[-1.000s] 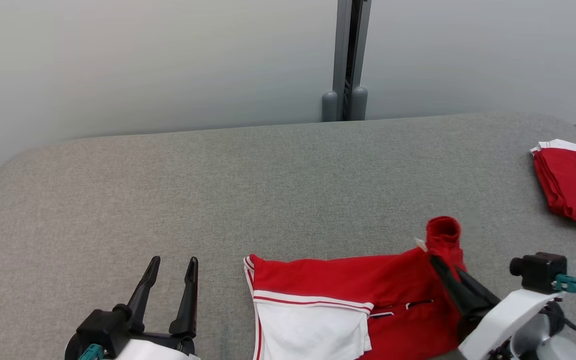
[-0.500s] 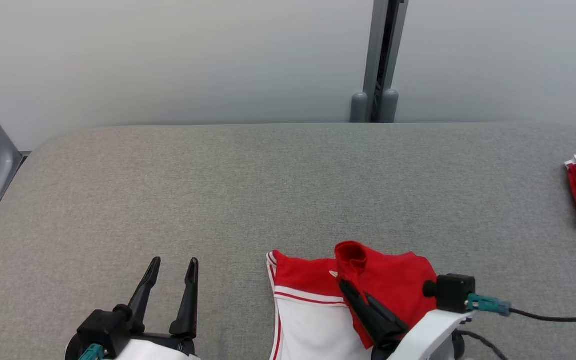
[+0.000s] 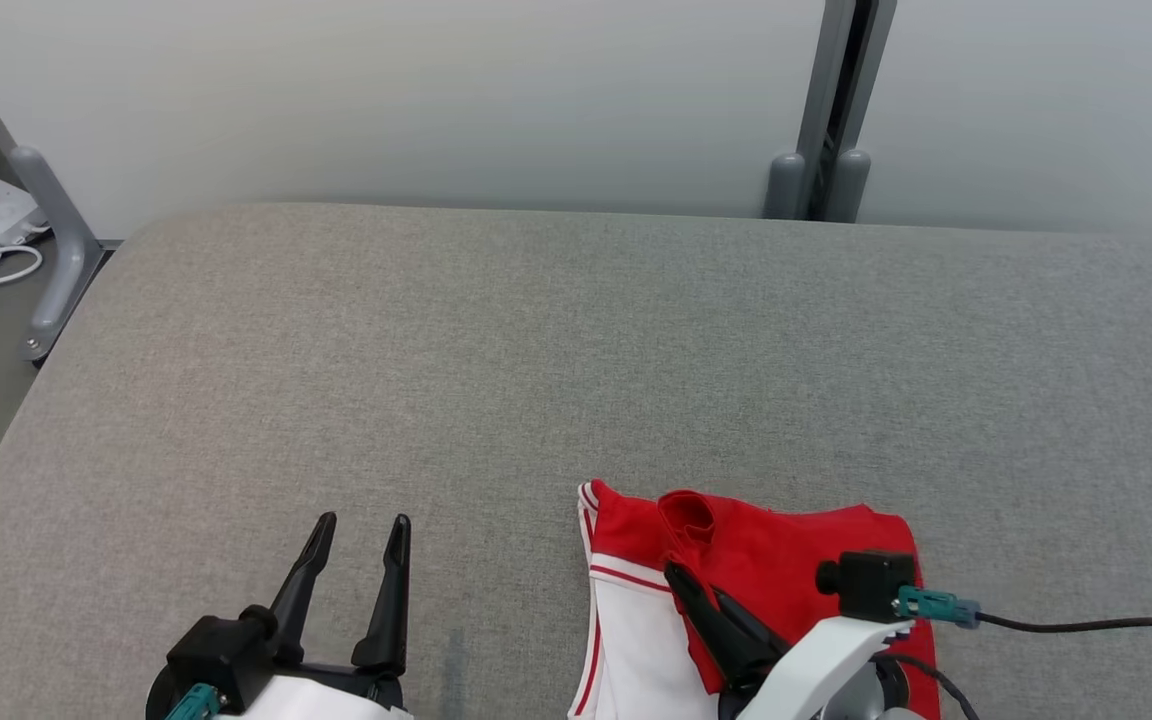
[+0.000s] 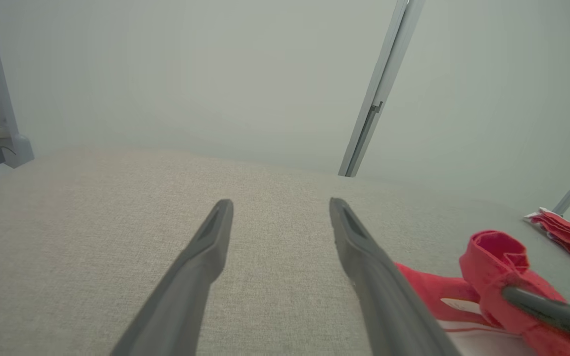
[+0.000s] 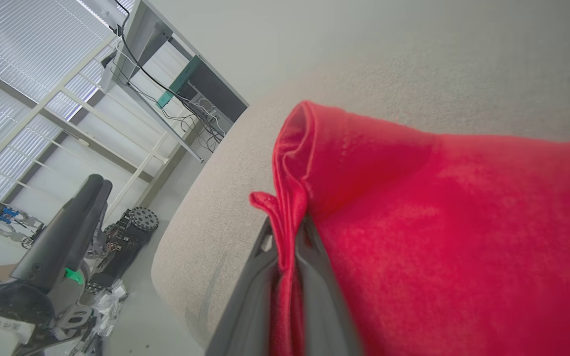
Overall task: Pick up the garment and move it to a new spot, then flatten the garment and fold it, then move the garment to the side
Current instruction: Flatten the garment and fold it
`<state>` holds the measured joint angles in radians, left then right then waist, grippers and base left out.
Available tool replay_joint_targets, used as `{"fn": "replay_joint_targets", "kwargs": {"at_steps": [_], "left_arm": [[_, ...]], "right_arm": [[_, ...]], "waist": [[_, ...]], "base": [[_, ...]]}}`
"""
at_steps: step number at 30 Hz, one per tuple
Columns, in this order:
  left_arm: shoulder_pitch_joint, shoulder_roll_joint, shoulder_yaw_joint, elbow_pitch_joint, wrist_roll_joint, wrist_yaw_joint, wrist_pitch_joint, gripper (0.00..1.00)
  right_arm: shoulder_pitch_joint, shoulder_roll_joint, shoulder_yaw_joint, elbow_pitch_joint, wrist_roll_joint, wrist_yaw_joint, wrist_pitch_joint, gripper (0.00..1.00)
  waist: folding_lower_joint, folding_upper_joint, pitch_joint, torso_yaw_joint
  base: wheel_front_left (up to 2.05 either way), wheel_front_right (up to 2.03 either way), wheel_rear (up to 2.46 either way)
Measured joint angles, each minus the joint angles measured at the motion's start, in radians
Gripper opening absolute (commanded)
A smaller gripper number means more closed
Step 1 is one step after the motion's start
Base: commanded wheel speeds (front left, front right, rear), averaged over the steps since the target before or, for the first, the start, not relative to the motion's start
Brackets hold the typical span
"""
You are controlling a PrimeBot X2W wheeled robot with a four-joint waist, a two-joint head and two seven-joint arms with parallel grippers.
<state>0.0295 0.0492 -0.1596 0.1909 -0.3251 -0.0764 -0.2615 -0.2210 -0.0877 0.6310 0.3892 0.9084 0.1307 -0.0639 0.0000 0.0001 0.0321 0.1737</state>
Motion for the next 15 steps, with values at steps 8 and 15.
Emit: {"fn": "replay_joint_targets", "kwargs": {"at_steps": [8,15], "left_arm": [[-0.012,0.0,-0.016,0.006,-0.012,0.007,0.0,1.0],[-0.017,0.0,-0.011,0.014,-0.012,0.007,0.0,1.0]], "right_arm": [[-0.018,0.02,0.059,0.09,0.032,0.0,-0.029,0.0],[-0.046,0.032,0.12,0.081,0.13,0.0,-0.044,1.0]], "waist": [[0.0,0.0,0.015,0.023],[0.0,0.0,0.018,0.026]], "base": [[0.0,0.0,0.0],[0.0,0.0,0.0]]}}
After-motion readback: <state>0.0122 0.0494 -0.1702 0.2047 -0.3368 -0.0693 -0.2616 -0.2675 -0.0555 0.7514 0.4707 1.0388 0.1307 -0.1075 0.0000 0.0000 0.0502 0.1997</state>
